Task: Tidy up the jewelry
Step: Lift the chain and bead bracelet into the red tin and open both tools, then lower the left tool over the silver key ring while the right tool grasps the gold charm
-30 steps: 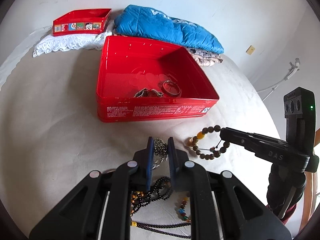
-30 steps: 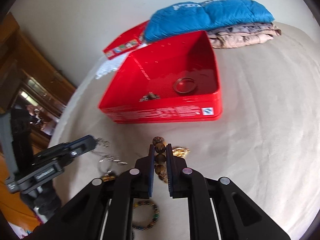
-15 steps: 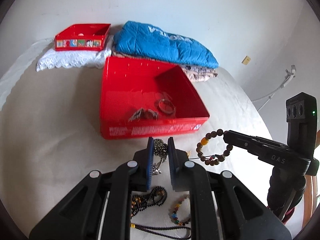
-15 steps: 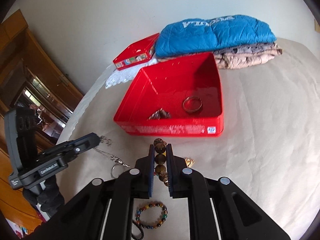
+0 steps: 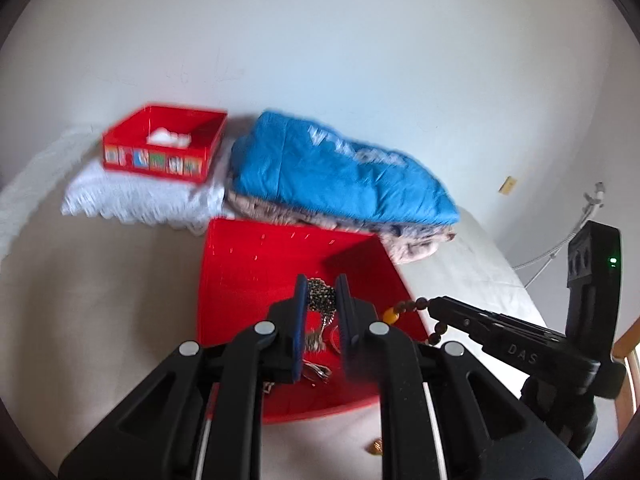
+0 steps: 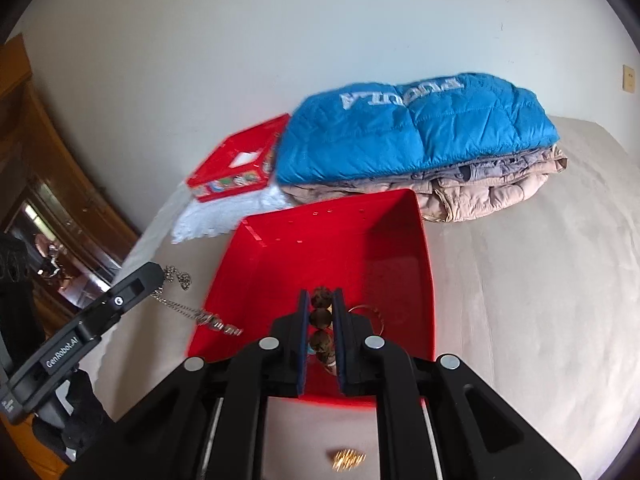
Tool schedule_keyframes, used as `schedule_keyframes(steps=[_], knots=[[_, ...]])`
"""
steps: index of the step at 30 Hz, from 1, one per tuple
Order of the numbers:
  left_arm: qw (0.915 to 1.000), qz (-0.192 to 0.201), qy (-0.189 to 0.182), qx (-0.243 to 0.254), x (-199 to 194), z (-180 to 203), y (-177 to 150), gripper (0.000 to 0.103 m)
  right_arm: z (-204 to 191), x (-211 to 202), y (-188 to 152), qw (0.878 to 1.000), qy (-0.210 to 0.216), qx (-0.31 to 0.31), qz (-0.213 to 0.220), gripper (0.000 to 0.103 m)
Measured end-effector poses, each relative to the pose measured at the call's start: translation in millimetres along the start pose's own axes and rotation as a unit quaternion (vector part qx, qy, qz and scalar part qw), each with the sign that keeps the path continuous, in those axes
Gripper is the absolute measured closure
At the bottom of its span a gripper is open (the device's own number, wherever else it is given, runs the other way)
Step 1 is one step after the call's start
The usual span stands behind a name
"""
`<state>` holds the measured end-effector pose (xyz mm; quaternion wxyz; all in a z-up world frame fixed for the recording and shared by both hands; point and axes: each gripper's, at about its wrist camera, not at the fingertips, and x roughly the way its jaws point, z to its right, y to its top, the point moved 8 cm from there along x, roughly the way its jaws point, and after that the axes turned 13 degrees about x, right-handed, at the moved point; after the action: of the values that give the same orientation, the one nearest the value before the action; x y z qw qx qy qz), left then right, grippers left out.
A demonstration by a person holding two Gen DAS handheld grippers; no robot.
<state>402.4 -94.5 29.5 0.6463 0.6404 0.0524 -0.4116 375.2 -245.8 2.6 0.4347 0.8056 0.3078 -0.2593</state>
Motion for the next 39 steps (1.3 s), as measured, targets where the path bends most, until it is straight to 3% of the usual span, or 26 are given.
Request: schedule_keyframes(steps=[6,8,9,11,15,20,26,30,33,39], knots=[[0.9972,-0.075,0.005,-0.001,53.6,-15.2,-25.2,0.09,18.1,40.7,-9.3,0.999,-0.029,0.003,-0.044,0.091],[0.9966,-0.082,0.004,-0.001,54.9,-16.5,-28.9,0.079,23.1,35.3,-7.1,0.999,-0.042,0.0,-0.031,0.089],[0.9967,-0.081,0.007,0.0,52.3,-16.9,-29.5,0.071,25.5,28.1,-5.0,0.998,-0.055,-0.005,-0.018,0.089],[0.9968,-0.078,0.016,0.001,44.0,-18.8,-28.8,0.067,28.4,20.3,-5.9,0.998,-0.063,-0.007,-0.011,0.087],[0.9953,-0.093,0.027,0.004,23.1,-15.2,-34.1,0.067,29.6,1.9,-18.8,0.998,-0.065,-0.008,-0.018,0.086],[0.9861,-0.151,0.066,0.023,-3.6,-12.3,-66.7,0.066,35.0,-4.5,-58.3,0.996,-0.063,-0.005,-0.07,0.086],[0.9737,-0.218,0.064,0.02,-27.7,-15.9,-134.7,0.066,39.7,-1.5,-119.9,0.989,-0.059,-0.012,-0.134,0.086],[0.9719,-0.227,0.062,0.004,-37.7,-24.2,-162.6,0.063,50.0,-1.7,-139.1,0.988,-0.068,0.004,-0.137,0.082],[0.9728,-0.217,0.079,0.012,-45.4,-27.0,-173.1,0.043,55.5,-4.9,-148.7,0.988,-0.071,0.018,-0.134,0.079],[0.97,-0.227,0.08,0.031,-37.8,-18.3,-185.9,0.036,54.4,-6.5,-152.2,0.989,-0.073,0.016,-0.128,0.078]])
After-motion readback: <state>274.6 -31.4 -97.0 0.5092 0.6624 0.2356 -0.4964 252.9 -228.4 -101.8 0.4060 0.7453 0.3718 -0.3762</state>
